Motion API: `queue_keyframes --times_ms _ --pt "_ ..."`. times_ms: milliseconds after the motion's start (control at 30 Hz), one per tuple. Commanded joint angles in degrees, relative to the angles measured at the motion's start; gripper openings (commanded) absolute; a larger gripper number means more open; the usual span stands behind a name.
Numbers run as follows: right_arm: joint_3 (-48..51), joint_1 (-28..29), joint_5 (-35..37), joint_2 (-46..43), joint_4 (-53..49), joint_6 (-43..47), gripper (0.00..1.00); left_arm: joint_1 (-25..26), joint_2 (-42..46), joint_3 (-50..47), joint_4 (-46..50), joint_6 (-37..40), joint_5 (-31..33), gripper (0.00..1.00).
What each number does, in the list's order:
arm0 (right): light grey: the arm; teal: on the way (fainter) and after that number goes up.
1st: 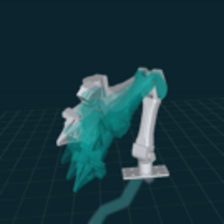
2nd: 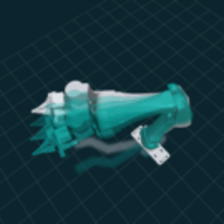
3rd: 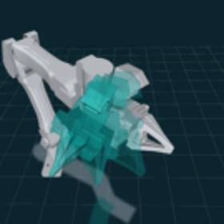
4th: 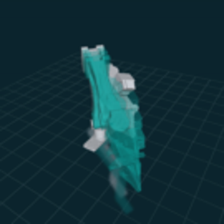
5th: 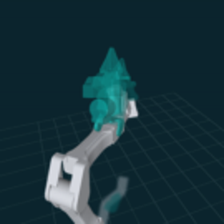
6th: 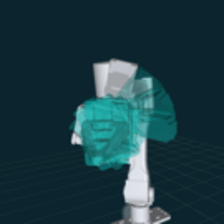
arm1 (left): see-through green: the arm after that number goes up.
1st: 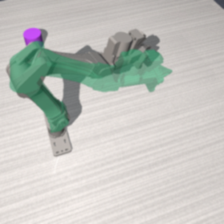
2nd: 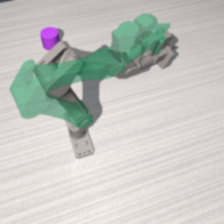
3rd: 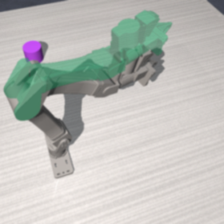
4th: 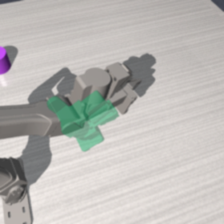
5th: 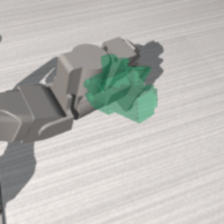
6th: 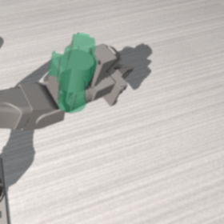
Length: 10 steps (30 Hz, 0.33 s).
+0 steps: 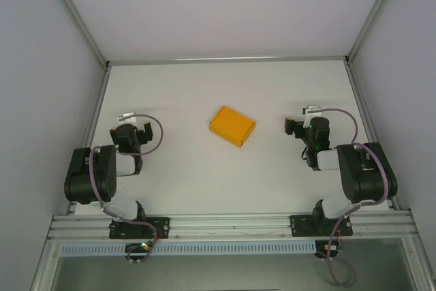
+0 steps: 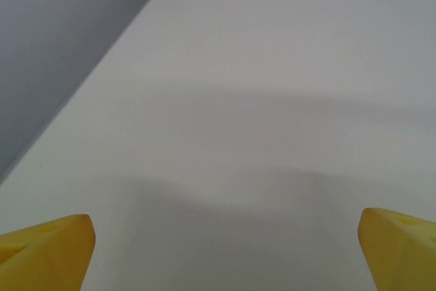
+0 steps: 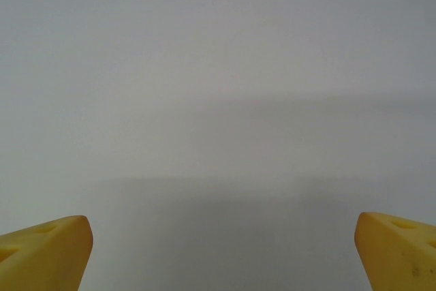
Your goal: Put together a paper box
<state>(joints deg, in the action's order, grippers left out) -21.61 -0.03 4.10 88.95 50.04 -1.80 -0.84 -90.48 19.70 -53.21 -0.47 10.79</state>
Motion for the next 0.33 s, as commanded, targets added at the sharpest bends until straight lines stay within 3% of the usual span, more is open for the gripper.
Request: queue_keyframes --times_ms 0,300 --pt "-1.1 0.5 -1.4 -0.5 2.0 -0.4 1.00 1.0 0.6 0.9 -3.5 -0.5 -1.1 1.00" --pt "-1.5 0.6 -3.3 -0.5 1.4 0.1 1.00 2.5 0.5 1.4 -2.9 1.9 -1.8 1.00"
